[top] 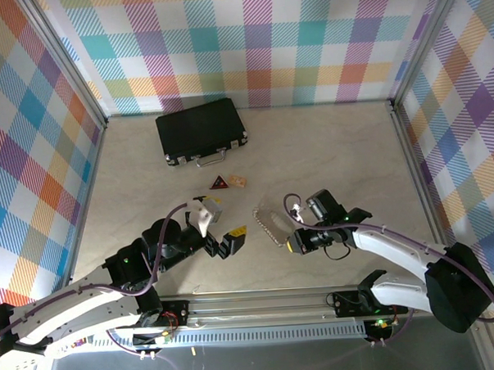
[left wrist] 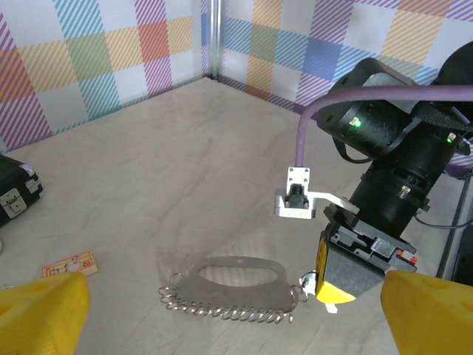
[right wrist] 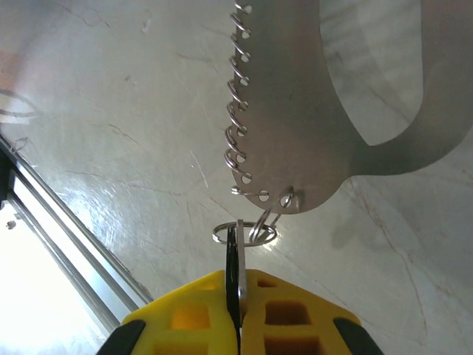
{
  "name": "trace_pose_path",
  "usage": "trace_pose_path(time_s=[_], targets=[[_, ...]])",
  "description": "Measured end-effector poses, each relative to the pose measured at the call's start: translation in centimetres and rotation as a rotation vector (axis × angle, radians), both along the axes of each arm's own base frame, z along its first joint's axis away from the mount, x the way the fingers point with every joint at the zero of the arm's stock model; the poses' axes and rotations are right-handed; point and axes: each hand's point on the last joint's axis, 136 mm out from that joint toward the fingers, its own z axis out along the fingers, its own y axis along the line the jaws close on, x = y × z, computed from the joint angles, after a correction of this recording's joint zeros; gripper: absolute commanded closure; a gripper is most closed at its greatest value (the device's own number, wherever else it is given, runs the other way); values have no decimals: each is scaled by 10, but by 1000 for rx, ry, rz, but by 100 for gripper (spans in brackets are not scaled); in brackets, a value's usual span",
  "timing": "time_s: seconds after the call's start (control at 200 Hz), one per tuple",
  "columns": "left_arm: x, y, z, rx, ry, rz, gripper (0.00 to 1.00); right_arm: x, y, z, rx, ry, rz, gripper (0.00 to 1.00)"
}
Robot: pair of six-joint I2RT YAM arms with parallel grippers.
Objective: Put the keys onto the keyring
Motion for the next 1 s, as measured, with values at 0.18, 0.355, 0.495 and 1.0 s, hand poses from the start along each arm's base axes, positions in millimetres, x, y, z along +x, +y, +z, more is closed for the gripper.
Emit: trace_pose_path(time_s=[0.18, 0.355, 0.495, 1.0], targets=[[0, 0, 0, 8, -10, -4, 0, -6, -3, -5, 23, 19, -40, 100], [-1, 2, 4, -2, -20, -4, 0, -15, -8, -14, 33, 53, -77, 100], [-2, 3, 6, -10, -24, -4, 0, -19, -11, -12, 50, 58, -107, 100], [-2, 9, -8, 4, -19, 9, 0, -40, -24, -18, 75, 125, -197, 100]])
